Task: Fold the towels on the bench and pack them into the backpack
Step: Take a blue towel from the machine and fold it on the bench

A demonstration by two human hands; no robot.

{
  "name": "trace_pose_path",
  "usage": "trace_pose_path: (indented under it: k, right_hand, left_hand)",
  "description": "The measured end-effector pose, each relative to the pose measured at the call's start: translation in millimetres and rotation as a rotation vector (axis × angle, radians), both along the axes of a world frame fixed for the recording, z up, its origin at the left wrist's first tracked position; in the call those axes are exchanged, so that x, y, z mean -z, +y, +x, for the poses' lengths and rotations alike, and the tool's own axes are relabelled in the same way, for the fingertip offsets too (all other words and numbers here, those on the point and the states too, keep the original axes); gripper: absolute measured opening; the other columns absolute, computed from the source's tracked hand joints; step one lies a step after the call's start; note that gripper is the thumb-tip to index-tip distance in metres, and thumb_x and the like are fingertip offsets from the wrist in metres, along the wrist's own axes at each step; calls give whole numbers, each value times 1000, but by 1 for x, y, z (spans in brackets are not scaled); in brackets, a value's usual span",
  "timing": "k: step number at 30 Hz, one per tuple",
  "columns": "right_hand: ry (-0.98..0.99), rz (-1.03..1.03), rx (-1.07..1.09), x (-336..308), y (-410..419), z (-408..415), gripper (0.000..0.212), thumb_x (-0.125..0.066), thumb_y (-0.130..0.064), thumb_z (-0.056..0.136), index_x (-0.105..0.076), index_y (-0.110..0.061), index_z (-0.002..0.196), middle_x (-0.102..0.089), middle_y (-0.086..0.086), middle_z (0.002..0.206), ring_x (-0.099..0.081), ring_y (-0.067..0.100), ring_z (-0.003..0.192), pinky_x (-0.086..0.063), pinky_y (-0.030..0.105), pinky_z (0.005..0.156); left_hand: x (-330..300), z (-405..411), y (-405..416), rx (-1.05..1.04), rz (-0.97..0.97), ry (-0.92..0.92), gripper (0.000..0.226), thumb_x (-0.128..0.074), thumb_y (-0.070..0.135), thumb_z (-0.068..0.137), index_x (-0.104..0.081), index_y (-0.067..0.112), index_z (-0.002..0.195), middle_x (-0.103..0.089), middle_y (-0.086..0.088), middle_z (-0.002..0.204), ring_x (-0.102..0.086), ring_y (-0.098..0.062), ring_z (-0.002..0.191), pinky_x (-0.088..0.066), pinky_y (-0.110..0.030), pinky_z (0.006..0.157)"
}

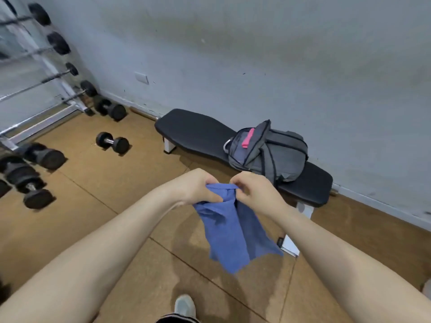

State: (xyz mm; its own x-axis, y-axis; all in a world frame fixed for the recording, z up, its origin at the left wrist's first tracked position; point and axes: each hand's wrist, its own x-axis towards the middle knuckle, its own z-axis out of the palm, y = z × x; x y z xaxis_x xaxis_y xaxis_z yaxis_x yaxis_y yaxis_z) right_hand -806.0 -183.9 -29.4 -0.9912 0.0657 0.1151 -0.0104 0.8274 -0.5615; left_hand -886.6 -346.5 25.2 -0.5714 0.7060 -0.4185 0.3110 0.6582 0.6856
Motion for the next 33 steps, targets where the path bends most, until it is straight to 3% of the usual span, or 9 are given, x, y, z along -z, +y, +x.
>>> trace_pose_path:
  k: [5, 10, 14, 19, 22, 24, 26, 30, 33]
  right_hand:
    - [34, -6, -4, 7, -37, -102, 20, -52, -6, 83, -65, -9, 98, -66, 7, 96, -59, 25, 93, -42, 32, 79]
    - [45, -110, 87, 12, -43, -171, 17, -51, -8, 91, -67, -7, 95, -68, 6, 93, -58, 19, 88, -38, 23, 76]
    - [6, -278, 155, 18, -27, -238, 18, -51, -6, 89, -64, -1, 78, -64, 9, 82, -54, 21, 80, -44, 35, 74]
    - [-66, -504, 240, 29, 2, -331, 20, -50, -3, 89, -69, -3, 86, -63, 1, 76, -49, -3, 62, -39, 17, 63]
    - [-134, -435, 213, 32, 29, -403, 22, -47, -8, 91, -61, -18, 77, -58, -12, 73, -51, 7, 73, -40, 24, 72]
    - [-153, -396, 207, 30, 45, -448, 20, -43, -9, 95, -55, -17, 80, -54, -8, 75, -48, 13, 79, -36, 19, 69]
    - [-151, -395, 211, 29, 60, -487, 17, -42, -11, 96, -55, -10, 86, -53, 1, 80, -45, 15, 79, -32, 22, 65]
    - [-280, -380, 148, 43, 93, -540, 23, -55, -23, 91, -56, -7, 75, -50, 2, 70, -41, 13, 67, -31, 28, 64]
    - [-536, -124, 0, 78, 108, -551, 40, -63, -26, 85, -39, -13, 56, -35, -2, 56, -31, 10, 53, -25, 23, 53]
  left_hand:
    - [8, -102, -52, -13, 0, 5, 20, -62, 11, 76, -54, -7, 73, -42, -7, 62, -35, -15, 55, -28, -24, 49]
    - [24, -184, -71, -281, 168, -51, 13, -64, 12, 83, -63, 7, 71, -53, 2, 60, -45, 2, 46, -36, -8, 46]
    - [39, -250, -64, -452, 223, -254, 16, -55, 15, 91, -61, 8, 78, -55, -6, 77, -48, -13, 70, -41, -21, 64]
    - [60, -333, -42, -586, 301, -481, 21, -50, 13, 93, -53, 13, 72, -56, -3, 74, -52, -14, 68, -44, -25, 66]
    - [66, -400, -18, -575, 250, -290, 23, -49, 18, 94, -49, 15, 72, -51, 0, 72, -48, -12, 66, -37, -22, 59]
    - [66, -447, 2, -569, 216, -81, 19, -47, 22, 95, -49, 15, 77, -49, 3, 71, -45, -11, 66, -32, -22, 56]
    - [65, -493, 23, -558, 228, 64, 17, -46, 26, 95, -51, 14, 84, -49, 3, 72, -45, -13, 67, -33, -24, 55]
    - [74, -566, 46, -495, 146, 317, 13, -47, 27, 94, -51, 15, 91, -52, 4, 74, -49, -7, 67, -42, -25, 59]
    - [103, -605, 42, -437, 7, 398, 15, -47, 28, 94, -51, 14, 92, -55, -1, 77, -53, -19, 72, -47, -32, 64]
